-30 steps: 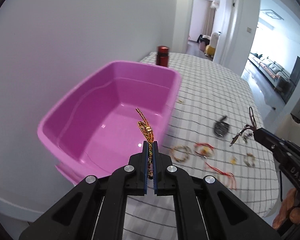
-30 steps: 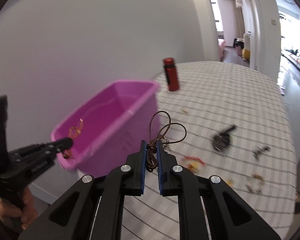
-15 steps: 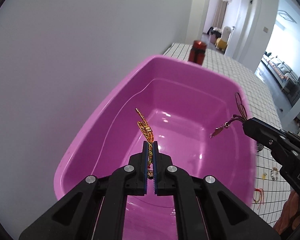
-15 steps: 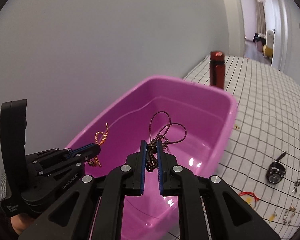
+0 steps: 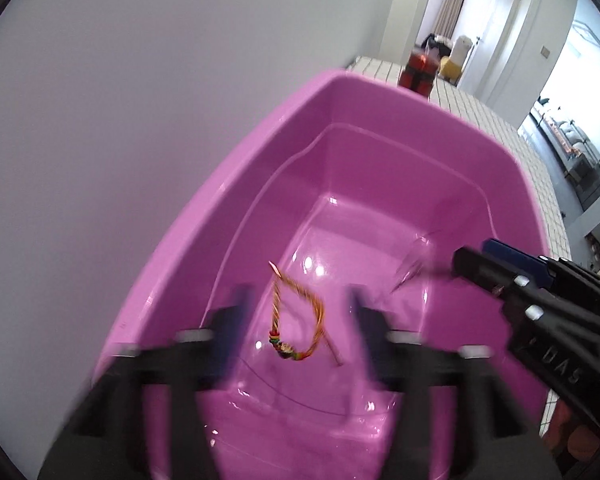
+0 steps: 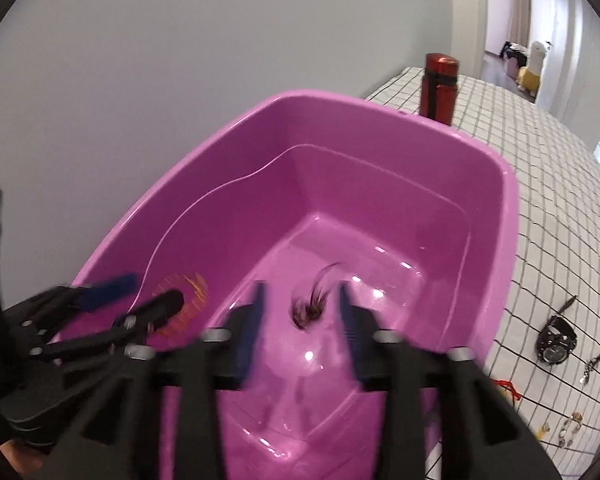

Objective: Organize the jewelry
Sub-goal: 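Open both tools to drop the bracelets into the pink tub, then move both tools back over the remaining jewelry on the table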

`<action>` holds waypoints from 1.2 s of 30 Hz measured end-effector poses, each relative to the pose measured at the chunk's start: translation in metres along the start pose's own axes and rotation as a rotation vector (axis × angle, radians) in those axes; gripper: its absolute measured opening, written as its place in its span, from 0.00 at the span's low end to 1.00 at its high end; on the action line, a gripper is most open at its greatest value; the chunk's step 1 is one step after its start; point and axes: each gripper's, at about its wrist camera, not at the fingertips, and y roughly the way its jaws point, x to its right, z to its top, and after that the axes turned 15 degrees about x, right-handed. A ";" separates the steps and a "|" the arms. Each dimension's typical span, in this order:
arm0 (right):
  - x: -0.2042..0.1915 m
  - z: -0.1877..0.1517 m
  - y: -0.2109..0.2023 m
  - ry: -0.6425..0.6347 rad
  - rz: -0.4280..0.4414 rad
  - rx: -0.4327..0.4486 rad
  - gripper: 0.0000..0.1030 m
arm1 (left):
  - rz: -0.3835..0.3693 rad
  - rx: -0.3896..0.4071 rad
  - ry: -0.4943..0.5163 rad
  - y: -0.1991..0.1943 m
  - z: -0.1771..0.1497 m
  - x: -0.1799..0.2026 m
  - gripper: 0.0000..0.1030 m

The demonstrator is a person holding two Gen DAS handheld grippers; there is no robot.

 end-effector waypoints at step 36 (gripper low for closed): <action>0.032 -0.052 -0.120 0.082 -0.003 0.086 0.53 | 0.051 0.084 0.011 -0.078 -0.032 0.047 0.89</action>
